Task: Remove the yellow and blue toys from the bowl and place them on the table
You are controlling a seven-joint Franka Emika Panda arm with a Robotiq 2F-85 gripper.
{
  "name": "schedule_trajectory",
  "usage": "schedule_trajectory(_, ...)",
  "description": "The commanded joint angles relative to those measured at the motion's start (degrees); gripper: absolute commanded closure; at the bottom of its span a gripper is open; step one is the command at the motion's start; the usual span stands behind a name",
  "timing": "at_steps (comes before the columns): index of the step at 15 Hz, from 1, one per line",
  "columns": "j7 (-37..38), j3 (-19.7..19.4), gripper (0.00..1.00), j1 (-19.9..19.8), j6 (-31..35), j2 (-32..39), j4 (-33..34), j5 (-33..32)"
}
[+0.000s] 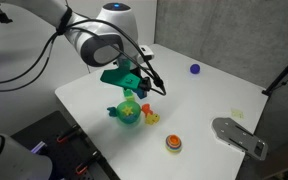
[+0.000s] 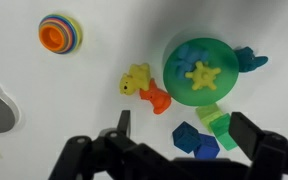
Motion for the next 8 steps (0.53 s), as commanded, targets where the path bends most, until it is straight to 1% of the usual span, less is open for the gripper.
schedule_trajectory(1, -5.5, 1.4, 0.0, 0.2, 1.2, 6.4, 3.8, 7.8)
schedule_trajectory(4, -8.0, 4.1, 0.0, -0.9, 1.2, 10.9, 5.6, 12.3)
schedule_trajectory(6, -8.8, 6.1, 0.0, -1.7, 1.5, 13.9, 6.8, 13.5)
schedule_trajectory(8, -8.7, 8.0, 0.0, -2.6, 2.0, 16.9, 8.1, 13.4)
